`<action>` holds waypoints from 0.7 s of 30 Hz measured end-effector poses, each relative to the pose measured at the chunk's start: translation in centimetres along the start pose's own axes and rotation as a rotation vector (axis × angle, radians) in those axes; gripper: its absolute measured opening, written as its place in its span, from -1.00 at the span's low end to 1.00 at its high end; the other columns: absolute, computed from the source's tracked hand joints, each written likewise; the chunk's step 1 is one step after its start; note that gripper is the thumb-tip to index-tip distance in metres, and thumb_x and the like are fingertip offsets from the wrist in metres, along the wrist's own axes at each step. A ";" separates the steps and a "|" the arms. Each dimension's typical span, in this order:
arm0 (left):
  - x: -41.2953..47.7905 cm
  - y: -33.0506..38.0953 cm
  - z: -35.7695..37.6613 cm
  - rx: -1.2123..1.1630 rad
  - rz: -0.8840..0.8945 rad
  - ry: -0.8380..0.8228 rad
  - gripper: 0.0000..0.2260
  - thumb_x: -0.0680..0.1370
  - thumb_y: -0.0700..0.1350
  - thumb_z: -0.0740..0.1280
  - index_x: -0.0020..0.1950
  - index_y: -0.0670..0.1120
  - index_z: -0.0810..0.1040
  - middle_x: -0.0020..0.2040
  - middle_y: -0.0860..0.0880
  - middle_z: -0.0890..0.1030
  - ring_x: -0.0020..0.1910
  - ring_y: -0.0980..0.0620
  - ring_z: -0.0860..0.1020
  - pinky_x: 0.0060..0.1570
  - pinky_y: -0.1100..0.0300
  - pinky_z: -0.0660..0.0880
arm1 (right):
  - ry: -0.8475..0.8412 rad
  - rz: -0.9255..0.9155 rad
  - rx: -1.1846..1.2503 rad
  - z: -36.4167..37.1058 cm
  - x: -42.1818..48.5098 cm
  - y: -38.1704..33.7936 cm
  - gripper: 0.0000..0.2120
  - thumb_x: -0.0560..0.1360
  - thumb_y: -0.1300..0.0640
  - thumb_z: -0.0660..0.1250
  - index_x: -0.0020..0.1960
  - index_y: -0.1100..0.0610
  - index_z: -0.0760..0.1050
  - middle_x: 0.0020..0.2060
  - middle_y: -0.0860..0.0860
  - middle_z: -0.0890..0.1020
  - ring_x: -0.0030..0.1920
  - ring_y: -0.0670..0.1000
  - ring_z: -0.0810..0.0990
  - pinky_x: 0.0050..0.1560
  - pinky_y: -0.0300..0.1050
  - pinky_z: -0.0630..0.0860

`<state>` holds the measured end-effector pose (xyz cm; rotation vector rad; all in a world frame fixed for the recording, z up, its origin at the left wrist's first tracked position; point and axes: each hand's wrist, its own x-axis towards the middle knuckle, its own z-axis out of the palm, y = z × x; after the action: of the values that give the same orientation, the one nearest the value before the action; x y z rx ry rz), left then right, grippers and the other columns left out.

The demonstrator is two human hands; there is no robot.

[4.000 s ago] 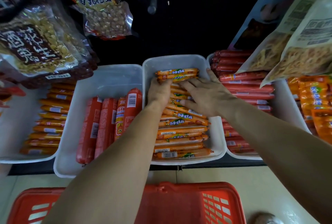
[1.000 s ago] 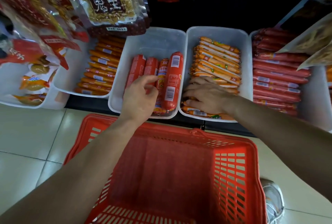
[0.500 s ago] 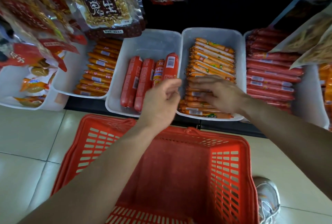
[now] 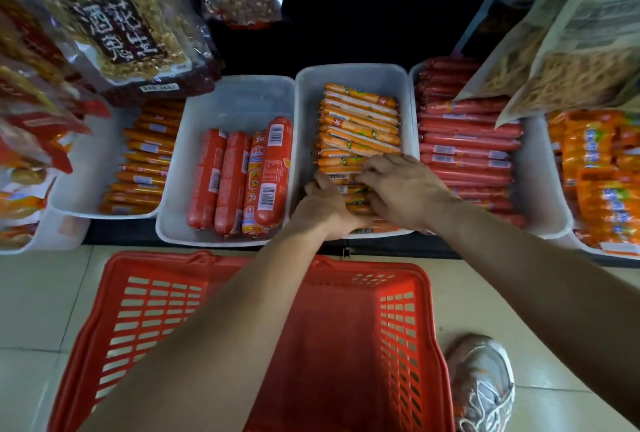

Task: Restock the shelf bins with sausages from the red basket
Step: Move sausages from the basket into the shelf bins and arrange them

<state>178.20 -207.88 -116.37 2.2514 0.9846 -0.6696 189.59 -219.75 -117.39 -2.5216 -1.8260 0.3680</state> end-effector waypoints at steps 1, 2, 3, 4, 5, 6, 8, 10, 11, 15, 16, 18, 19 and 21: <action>-0.1 0.0 0.0 0.010 0.003 -0.017 0.18 0.33 0.33 0.50 0.59 -0.16 -0.20 0.52 -0.17 0.15 0.44 -0.13 0.31 0.31 0.06 0.35 | 0.003 -0.004 -0.009 0.0 -0.1 0.0 -0.59 0.50 0.01 0.26 0.34 0.02 0.51 0.28 0.04 0.50 0.28 0.14 0.46 0.35 0.08 0.34; -0.1 0.0 0.0 0.013 0.005 -0.033 0.20 0.33 0.32 0.51 0.59 -0.16 -0.23 0.52 -0.18 0.12 0.45 -0.13 0.29 0.33 0.07 0.34 | 0.003 -0.003 -0.016 0.0 -0.2 0.0 -0.60 0.51 0.00 0.24 0.33 0.02 0.52 0.27 0.05 0.50 0.28 0.14 0.45 0.35 0.07 0.34; -0.1 0.1 0.0 0.016 0.005 -0.047 0.21 0.33 0.31 0.52 0.59 -0.16 -0.25 0.52 -0.17 0.10 0.46 -0.12 0.27 0.34 0.08 0.32 | 0.010 0.000 -0.022 0.0 -0.2 0.0 -0.61 0.52 -0.01 0.22 0.32 0.02 0.52 0.27 0.04 0.50 0.28 0.14 0.45 0.35 0.07 0.33; -0.1 0.1 -0.1 0.017 0.006 -0.055 0.22 0.32 0.30 0.52 0.59 -0.17 -0.25 0.53 -0.17 0.09 0.47 -0.12 0.26 0.35 0.08 0.31 | 0.017 0.005 -0.032 0.0 -0.3 0.0 -0.62 0.52 -0.02 0.20 0.30 0.01 0.52 0.26 0.04 0.51 0.27 0.13 0.46 0.35 0.06 0.33; -0.1 0.1 -0.1 0.018 0.009 -0.052 0.22 0.32 0.30 0.53 0.59 -0.16 -0.23 0.52 -0.17 0.09 0.47 -0.12 0.26 0.35 0.08 0.31 | 0.033 0.009 -0.046 0.1 -0.3 0.1 -0.62 0.52 -0.04 0.18 0.28 0.01 0.53 0.24 0.04 0.52 0.26 0.13 0.47 0.35 0.06 0.32; 0.0 -0.1 -0.1 0.017 0.017 -0.038 0.21 0.30 0.30 0.54 0.59 -0.15 -0.20 0.52 -0.16 0.11 0.46 -0.12 0.27 0.35 0.07 0.32 | 0.051 0.015 -0.059 0.1 -0.3 0.1 -0.62 0.52 -0.05 0.16 0.25 0.02 0.55 0.22 0.03 0.53 0.25 0.12 0.48 0.37 0.06 0.29; 0.4 -0.6 -0.1 -0.006 0.042 -0.001 0.18 0.25 0.30 0.57 0.59 -0.07 -0.09 0.49 -0.13 0.17 0.44 -0.14 0.30 0.34 0.04 0.34 | 0.087 0.025 -0.070 0.3 -0.5 0.4 -0.62 0.50 -0.05 0.15 0.20 0.03 0.58 0.17 0.03 0.57 0.22 0.13 0.51 0.40 0.07 0.26; 0.8 -1.4 -0.1 -0.063 0.080 0.031 0.13 0.21 0.29 0.58 0.58 0.01 0.03 0.48 -0.07 0.25 0.43 -0.14 0.30 0.33 0.03 0.33 | 0.124 0.033 -0.050 0.4 -0.9 0.8 -0.64 0.49 -0.03 0.20 0.19 0.03 0.60 0.18 0.03 0.59 0.22 0.13 0.51 0.43 0.10 0.25; 0.9 -1.6 -0.2 -0.104 0.096 0.028 0.09 0.22 0.27 0.58 0.57 0.03 0.07 0.48 -0.05 0.27 0.45 -0.12 0.27 0.34 0.04 0.30 | 0.152 0.044 -0.029 0.4 -1.1 1.2 -0.65 0.50 -0.02 0.24 0.21 0.03 0.61 0.19 0.03 0.59 0.23 0.13 0.51 0.44 0.12 0.23; 1.2 -1.2 -0.3 -0.155 0.054 -0.035 0.05 0.35 0.20 0.54 0.60 0.02 -0.07 0.54 -0.09 0.17 0.48 -0.11 0.24 0.36 0.02 0.27 | 0.168 0.090 0.026 0.3 -1.9 1.8 -0.62 0.53 -0.08 0.24 0.27 0.01 0.59 0.24 0.03 0.56 0.29 0.13 0.47 0.49 0.14 0.12; 1.2 -0.9 -0.2 -0.126 0.037 -0.042 0.08 0.37 0.19 0.54 0.61 -0.01 -0.14 0.54 -0.11 0.14 0.47 -0.11 0.26 0.36 0.04 0.28 | 0.165 0.098 0.028 0.4 -1.9 1.7 -0.62 0.53 -0.08 0.23 0.26 0.01 0.59 0.23 0.03 0.56 0.29 0.13 0.47 0.50 0.15 0.12; 1.0 -0.3 0.0 -0.077 0.019 -0.036 0.12 0.38 0.17 0.54 0.60 -0.07 -0.21 0.54 -0.13 0.11 0.47 -0.10 0.27 0.35 0.07 0.29 | 0.167 0.114 0.021 0.6 -1.9 1.5 -0.64 0.53 -0.08 0.22 0.23 0.02 0.60 0.21 0.03 0.56 0.29 0.13 0.47 0.51 0.16 0.11; 0.9 -0.2 0.1 -0.070 0.018 -0.028 0.13 0.37 0.17 0.55 0.60 -0.09 -0.21 0.53 -0.14 0.11 0.46 -0.10 0.27 0.35 0.08 0.30 | 0.174 0.123 0.017 0.7 -1.8 1.4 -0.65 0.53 -0.08 0.22 0.21 0.02 0.61 0.20 0.03 0.57 0.28 0.12 0.47 0.51 0.16 0.12; 0.8 -0.3 0.2 -0.084 0.027 -0.011 0.14 0.34 0.15 0.58 0.60 -0.09 -0.16 0.52 -0.13 0.13 0.45 -0.10 0.28 0.35 0.08 0.31 | 0.189 0.137 0.012 0.8 -1.7 1.3 -0.64 0.53 -0.09 0.21 0.18 0.02 0.63 0.17 0.03 0.58 0.26 0.12 0.48 0.50 0.16 0.14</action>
<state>178.36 -207.48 -117.10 2.1823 0.9575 -0.6171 190.15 -221.92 -118.04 -2.5802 -1.5858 0.1353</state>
